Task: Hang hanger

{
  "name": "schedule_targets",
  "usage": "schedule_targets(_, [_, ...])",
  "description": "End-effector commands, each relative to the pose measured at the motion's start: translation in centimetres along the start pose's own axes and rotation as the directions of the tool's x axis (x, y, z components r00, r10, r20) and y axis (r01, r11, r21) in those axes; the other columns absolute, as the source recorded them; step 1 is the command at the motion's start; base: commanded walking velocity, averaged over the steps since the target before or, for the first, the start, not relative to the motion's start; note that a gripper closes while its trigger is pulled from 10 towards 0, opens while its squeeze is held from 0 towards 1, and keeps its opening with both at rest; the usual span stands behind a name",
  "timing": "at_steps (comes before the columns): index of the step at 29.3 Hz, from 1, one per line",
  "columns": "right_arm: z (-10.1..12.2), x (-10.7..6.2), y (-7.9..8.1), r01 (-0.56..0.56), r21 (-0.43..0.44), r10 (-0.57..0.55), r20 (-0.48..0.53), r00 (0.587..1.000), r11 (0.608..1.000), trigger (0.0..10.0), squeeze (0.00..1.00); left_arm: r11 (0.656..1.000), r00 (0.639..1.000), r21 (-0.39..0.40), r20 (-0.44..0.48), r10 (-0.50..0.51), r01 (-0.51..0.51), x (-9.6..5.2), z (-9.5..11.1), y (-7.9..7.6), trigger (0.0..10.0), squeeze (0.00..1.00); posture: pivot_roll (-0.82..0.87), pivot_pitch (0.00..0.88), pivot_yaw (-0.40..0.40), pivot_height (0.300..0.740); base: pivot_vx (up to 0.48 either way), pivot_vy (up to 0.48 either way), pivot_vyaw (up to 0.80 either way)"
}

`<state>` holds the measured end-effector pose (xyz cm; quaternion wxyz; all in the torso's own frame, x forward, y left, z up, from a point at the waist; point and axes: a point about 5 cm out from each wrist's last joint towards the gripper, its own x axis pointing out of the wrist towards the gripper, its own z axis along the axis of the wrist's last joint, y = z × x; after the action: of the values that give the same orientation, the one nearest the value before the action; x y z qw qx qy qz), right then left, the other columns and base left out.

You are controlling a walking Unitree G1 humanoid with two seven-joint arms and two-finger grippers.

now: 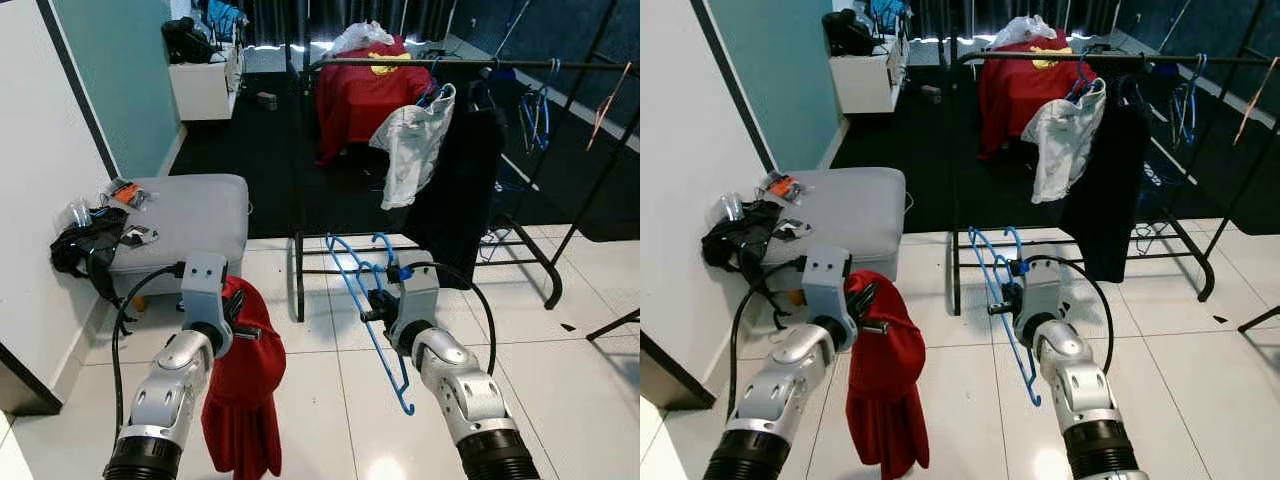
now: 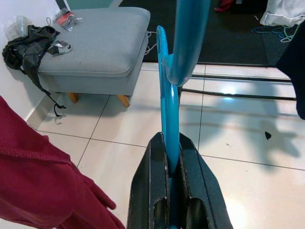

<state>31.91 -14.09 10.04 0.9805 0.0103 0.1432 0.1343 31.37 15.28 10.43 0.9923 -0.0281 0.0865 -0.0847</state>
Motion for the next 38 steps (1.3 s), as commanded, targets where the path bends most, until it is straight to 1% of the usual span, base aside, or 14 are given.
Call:
schedule_targets(1, [0.1, 0.2, 0.2, -0.011, -0.012, 0.011, -0.009, 1.000, 1.000, 10.0, 0.00, 1.000, 1.000, -0.020, -0.012, 0.002, -0.003, 0.0, -0.4, -0.2, 10.0, 0.00, -0.06, 0.015, -0.015, 0.740, 0.000, 0.000, 0.00])
schedule_targets(3, [0.2, 0.2, 0.2, -0.013, -0.014, 0.013, -0.009, 1.000, 1.000, 10.0, 0.00, 1.000, 1.000, -0.018, -0.012, 0.005, -0.006, 0.1, -0.3, -0.2, 10.0, 0.00, -0.06, 0.014, -0.019, 0.740, 0.000, 0.000, 0.00])
schedule_targets(8, [0.2, 0.3, 0.4, -0.022, -0.015, 0.022, -0.011, 1.000, 1.000, 10.0, 0.00, 1.000, 1.000, 0.001, -0.019, 0.001, -0.001, 0.2, -0.3, -0.2, 10.0, 0.00, -0.06, 0.011, -0.019, 0.740, 0.000, -0.457, 0.00])
schedule_targets(10, [0.1, 0.3, 0.5, -0.024, -0.015, 0.024, -0.012, 1.000, 1.000, 10.0, 0.00, 0.999, 0.999, -0.036, -0.026, 0.026, -0.027, 0.2, -0.5, 0.0, 10.0, 0.00, -0.06, 0.011, -0.018, 0.740, 0.000, 0.000, 0.00])
schedule_targets(12, [0.1, 0.3, 0.5, -0.024, -0.015, 0.024, -0.012, 1.000, 1.000, 10.0, 0.00, 0.998, 0.999, -0.046, -0.028, 0.033, -0.034, 0.1, -0.5, 0.0, 10.0, 0.00, -0.06, 0.011, -0.018, 0.740, 0.000, 0.000, 0.00])
schedule_targets(28, [0.2, 0.4, 0.3, -0.040, -0.031, 0.039, -0.014, 0.999, 0.999, 10.0, 0.00, 0.999, 0.999, -0.026, -0.022, 0.026, -0.027, 0.2, -0.3, 0.0, 10.0, 0.00, -0.06, 0.000, -0.024, 0.740, 0.000, 0.000, 0.00])
schedule_targets(30, [0.2, 0.4, 0.2, -0.057, -0.042, 0.056, -0.019, 0.998, 0.997, 10.0, 0.00, 1.000, 1.000, -0.017, -0.012, 0.023, -0.023, 0.2, -0.1, 0.1, 10.0, 0.00, -0.06, 0.000, -0.024, 0.740, 0.000, 0.000, 0.00])
schedule_targets(31, [0.1, 0.3, 0.2, -0.123, -0.047, 0.121, -0.052, 0.991, 0.991, 10.0, 0.00, 1.000, 1.000, -0.008, 0.009, 0.007, -0.007, 0.2, 0.2, 0.3, 10.0, 0.00, -0.06, 0.000, -0.024, 0.740, 0.000, 0.000, 0.00])
schedule_targets(32, [0.1, 0.3, 0.2, -0.123, -0.047, 0.121, -0.052, 0.991, 0.991, 10.0, 0.00, 1.000, 1.000, -0.008, 0.009, 0.007, -0.007, 0.2, 0.2, 0.3, 10.0, 0.00, -0.06, 0.000, -0.024, 0.740, 0.000, 0.000, 0.00])
schedule_targets(34, [-0.1, 0.1, 0.2, -0.170, -0.047, 0.166, -0.078, 0.983, 0.984, 10.0, 0.00, 1.000, 1.000, -0.002, 0.023, -0.005, 0.005, 0.2, 0.4, 0.4, 10.0, 0.00, -0.06, 0.000, -0.023, 0.740, 0.000, 0.000, 0.00])
schedule_targets(35, [-0.4, -0.2, -0.1, -0.236, -0.100, 0.223, -0.127, 0.966, 0.966, 10.0, 0.00, 0.995, 0.994, 0.045, 0.056, -0.090, 0.088, 0.0, 1.0, 0.4, 10.0, 0.00, -0.06, 0.000, -0.022, 0.740, 0.000, 0.000, 0.00])
schedule_targets(36, [-0.4, -0.2, -0.1, -0.236, -0.100, 0.223, -0.127, 0.966, 0.966, 10.0, 0.00, 0.995, 0.994, 0.045, 0.056, -0.090, 0.088, 0.0, 1.0, 0.4, 10.0, 0.00, -0.06, 0.000, -0.022, 0.740, 0.000, 0.000, 0.00])
schedule_targets(37, [-0.6, -0.5, -0.4, -0.278, -0.137, 0.255, -0.165, 0.953, 0.951, 10.0, 0.00, 0.986, 0.986, 0.081, 0.072, -0.153, 0.148, -0.2, 1.3, 0.3, 10.0, 0.00, -0.06, 0.000, -0.022, 0.740, 0.000, 0.000, 0.00])
schedule_targets(38, [-0.6, -0.5, -0.4, -0.278, -0.137, 0.255, -0.165, 0.953, 0.951, 10.0, 0.00, 0.986, 0.986, 0.081, 0.072, -0.153, 0.148, -0.2, 1.3, 0.3, 10.0, 0.00, -0.06, 0.000, -0.022, 0.740, 0.000, 0.000, 0.00])
